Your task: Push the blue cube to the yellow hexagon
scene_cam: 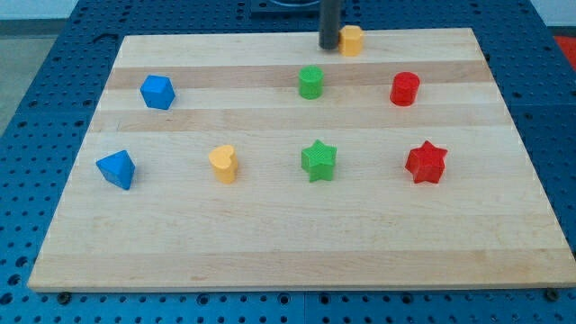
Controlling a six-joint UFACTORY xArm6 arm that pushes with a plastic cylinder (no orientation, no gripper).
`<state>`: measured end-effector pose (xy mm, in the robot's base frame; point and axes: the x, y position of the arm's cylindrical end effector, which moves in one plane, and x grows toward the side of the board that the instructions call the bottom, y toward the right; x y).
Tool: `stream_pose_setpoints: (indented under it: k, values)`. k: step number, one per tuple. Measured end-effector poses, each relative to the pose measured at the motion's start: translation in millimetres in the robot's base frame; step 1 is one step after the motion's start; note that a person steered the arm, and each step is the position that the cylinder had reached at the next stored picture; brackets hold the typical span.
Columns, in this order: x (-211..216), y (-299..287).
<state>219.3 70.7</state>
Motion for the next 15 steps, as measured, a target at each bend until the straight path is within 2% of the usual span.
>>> stream_pose_setpoints:
  k: [1, 2, 3, 4, 6, 7, 8, 9, 10, 11, 12, 13, 14, 15]
  values:
    - [-0.1, 59.4]
    - [-0.2, 89.6]
    - [-0.9, 48.3]
    - [-1.2, -37.9]
    - [8.5, -246.5]
    - [65.1, -328.8]
    - [114.1, -363.6]
    - [146.0, -375.4]
    - [149.5, -337.5]
    - [121.4, -272.1]
    - [93.2, -234.2]
    - [104.3, -236.7]
    - [127.4, -287.7]
    - [123.6, -345.6]
